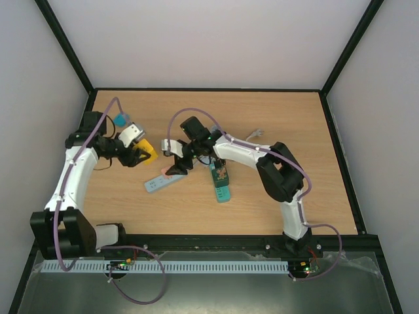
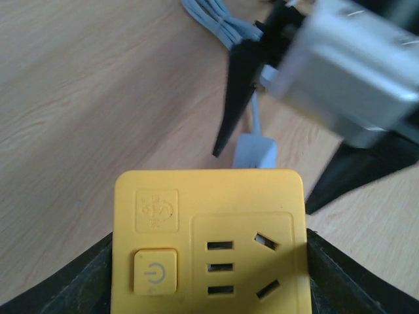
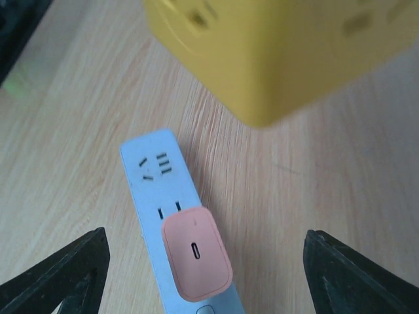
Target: Pull the plug off the socket
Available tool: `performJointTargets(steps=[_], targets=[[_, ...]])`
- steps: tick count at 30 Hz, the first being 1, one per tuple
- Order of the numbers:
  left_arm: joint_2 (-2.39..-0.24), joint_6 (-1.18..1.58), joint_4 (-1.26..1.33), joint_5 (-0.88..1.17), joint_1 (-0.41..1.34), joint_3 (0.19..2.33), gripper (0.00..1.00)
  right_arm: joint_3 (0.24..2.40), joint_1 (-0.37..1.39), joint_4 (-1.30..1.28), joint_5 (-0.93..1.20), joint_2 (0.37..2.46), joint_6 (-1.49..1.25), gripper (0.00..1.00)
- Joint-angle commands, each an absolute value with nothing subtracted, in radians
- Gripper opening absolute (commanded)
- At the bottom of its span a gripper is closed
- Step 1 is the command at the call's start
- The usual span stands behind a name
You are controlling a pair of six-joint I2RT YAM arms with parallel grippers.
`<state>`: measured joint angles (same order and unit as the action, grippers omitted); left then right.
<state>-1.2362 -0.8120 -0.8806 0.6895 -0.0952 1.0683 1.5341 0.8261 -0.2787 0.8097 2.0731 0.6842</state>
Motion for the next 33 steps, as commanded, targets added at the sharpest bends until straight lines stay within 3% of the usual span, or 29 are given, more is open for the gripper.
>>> performJointTargets(steps=[1, 12, 33], targets=[[-1.306, -0.68, -0.789, 0.743, -0.109, 1.144, 0.33, 1.542, 0.832, -0.246, 0.816, 1.974, 0.621, 0.8], [-1.588, -0.444, -0.568, 0.728, -0.119, 1.317, 0.35, 1.34, 0.814, -0.194, 0.75, 1.718, 0.537, 0.99], [-2.137, -0.19, -0.469, 0.743, -0.126, 1.747, 0.4, 1.144, 0.803, -0.3, 0.604, 1.511, 0.517, 0.98]])
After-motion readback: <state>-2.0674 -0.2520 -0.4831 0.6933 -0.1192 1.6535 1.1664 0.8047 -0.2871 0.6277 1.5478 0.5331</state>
